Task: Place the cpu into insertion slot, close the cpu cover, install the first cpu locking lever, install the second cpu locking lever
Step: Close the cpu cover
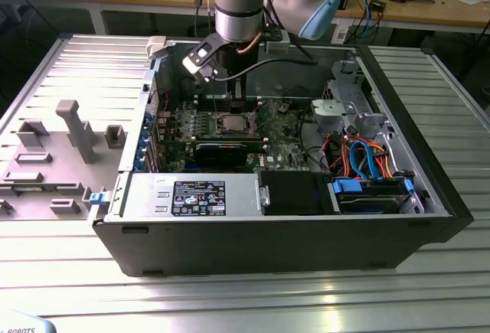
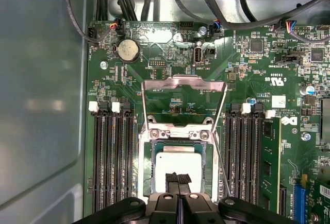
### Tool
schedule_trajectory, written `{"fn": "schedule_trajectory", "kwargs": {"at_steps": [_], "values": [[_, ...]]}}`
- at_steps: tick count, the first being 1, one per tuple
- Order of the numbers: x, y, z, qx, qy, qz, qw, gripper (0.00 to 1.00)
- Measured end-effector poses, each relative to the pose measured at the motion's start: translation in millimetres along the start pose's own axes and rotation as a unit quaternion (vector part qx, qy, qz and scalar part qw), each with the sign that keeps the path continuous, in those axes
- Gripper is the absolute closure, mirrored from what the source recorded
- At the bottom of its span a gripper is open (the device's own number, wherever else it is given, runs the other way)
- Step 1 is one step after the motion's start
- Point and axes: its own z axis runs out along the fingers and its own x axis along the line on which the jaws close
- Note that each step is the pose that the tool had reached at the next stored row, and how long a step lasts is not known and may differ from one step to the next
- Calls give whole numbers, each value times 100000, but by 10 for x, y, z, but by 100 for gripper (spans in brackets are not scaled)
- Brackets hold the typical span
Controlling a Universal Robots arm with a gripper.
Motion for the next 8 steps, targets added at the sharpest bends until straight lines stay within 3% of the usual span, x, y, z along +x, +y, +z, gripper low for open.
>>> {"fn": "schedule_trajectory", "kwargs": {"at_steps": [8], "values": [[0, 0, -13, -2, 5, 1, 100000, 89]]}}
